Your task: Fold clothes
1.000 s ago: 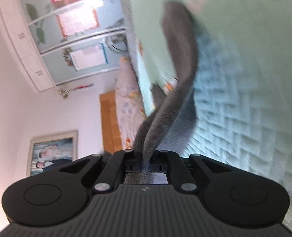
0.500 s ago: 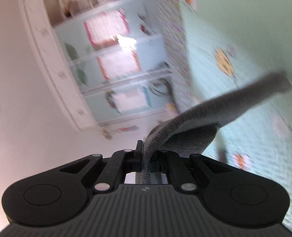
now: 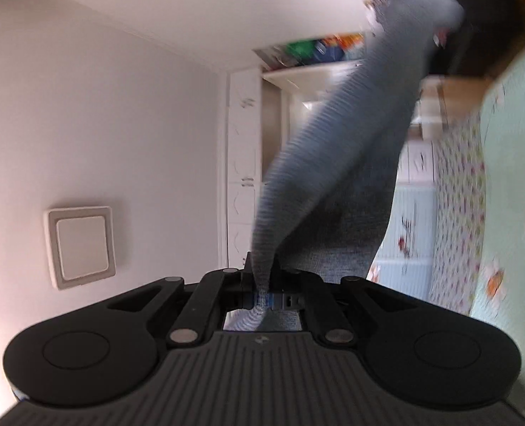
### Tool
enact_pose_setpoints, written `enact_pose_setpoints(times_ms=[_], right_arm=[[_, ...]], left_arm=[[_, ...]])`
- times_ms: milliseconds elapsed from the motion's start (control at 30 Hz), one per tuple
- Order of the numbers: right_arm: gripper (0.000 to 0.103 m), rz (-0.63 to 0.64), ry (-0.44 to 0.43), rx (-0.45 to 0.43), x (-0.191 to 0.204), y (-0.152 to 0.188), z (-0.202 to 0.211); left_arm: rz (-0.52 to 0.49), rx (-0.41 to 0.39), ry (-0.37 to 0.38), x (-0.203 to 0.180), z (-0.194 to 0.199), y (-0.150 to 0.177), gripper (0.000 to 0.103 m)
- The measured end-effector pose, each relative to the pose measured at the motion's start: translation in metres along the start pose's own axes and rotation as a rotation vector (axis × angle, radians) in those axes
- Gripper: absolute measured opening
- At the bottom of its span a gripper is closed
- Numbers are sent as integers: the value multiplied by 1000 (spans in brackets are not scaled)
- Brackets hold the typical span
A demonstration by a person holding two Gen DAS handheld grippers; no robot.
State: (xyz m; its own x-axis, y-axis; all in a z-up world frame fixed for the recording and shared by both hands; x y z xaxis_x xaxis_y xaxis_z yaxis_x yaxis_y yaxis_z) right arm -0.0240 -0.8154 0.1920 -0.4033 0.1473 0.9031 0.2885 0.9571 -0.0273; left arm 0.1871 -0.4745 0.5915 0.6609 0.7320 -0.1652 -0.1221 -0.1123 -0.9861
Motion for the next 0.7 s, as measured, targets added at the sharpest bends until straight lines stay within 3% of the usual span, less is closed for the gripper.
enact_pose_setpoints(times_ms=[100,267,367,500,567,700], right_arm=[[6,41,23,14,-12,12,45],[6,57,216,101,-93,73,104],[6,-43,398,159,-175,109,139],[6,-152,577,218,-257,151,160],[6,-144,604,246,-270,163,148],[6,-83,629,281,-274,161,97]], left_arm=[[101,74,80,51,-8,58,4],[258,328,27,185,-29,213,4],[339,440,-62,262,-19,309,4],[411,556,-222,352,-15,404,4],[450,582,-266,384,-17,429,4],[462,544,-279,420,-59,415,4]])
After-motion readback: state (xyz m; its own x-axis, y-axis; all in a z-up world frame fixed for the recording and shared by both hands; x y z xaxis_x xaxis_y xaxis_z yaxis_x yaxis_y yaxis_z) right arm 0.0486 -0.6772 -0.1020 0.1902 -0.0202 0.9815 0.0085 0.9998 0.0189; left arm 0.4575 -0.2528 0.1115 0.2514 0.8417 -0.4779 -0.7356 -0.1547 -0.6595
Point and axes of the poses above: each gripper's, at about its wrist camera, not at the fingertips, and z roughly against the way its jaws point, x to its left, y to its underside, the point moved 8 cm from there along -z, roughly the way its jaws point
